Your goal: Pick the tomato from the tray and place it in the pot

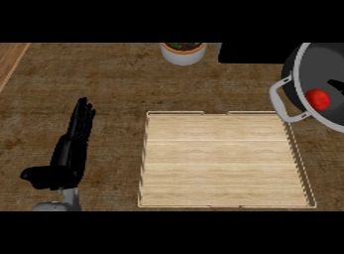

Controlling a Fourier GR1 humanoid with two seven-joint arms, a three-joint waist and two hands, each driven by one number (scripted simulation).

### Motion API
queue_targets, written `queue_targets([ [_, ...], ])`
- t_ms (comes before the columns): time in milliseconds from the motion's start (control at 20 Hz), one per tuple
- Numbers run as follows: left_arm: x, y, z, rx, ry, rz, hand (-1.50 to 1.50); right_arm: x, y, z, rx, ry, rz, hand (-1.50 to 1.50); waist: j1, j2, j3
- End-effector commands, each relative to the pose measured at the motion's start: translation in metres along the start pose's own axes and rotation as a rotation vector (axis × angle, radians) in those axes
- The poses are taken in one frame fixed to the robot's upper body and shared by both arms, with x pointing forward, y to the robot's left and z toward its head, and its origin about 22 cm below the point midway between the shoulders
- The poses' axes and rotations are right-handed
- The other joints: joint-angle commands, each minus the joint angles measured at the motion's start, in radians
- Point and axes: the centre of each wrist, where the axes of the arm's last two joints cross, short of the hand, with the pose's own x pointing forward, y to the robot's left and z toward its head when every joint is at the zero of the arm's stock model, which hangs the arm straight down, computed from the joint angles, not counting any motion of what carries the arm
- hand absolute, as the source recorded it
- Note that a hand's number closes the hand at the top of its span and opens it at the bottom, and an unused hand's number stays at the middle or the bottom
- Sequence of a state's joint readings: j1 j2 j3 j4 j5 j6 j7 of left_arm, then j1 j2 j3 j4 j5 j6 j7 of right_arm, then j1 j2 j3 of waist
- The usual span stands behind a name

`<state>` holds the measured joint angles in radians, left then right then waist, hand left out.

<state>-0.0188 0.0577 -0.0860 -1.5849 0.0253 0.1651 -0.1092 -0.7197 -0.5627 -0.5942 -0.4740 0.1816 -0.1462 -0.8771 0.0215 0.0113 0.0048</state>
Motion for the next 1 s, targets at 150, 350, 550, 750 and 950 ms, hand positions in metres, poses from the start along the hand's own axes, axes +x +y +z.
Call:
queue_targets([
  [150, -0.002, 0.013, -0.006, 0.001, -0.016, -0.021, 0.00, -0.019, -0.069, 0.018, -0.116, -0.006, -0.135, -1.50, 0.009, 0.005, 0.000],
  [350, 0.016, -0.015, -0.011, -0.025, -0.014, 0.005, 0.00, -0.019, -0.080, 0.017, -0.159, -0.037, -0.160, -1.50, 0.019, 0.008, 0.002],
  [550, -0.003, -0.017, -0.001, -0.025, -0.010, 0.008, 0.00, -0.016, -0.104, 0.013, -0.165, -0.068, -0.161, -1.50, 0.026, 0.011, 0.002],
  [750, -0.006, -0.002, -0.002, -0.015, -0.013, 0.008, 0.00, -0.019, -0.129, 0.027, -0.167, -0.076, -0.153, -1.50, 0.027, 0.015, 0.004],
  [950, 0.003, -0.003, -0.009, -0.011, -0.022, 0.007, 0.00, -0.022, -0.147, 0.041, -0.198, -0.053, -0.150, -1.50, 0.022, 0.012, 0.004],
])
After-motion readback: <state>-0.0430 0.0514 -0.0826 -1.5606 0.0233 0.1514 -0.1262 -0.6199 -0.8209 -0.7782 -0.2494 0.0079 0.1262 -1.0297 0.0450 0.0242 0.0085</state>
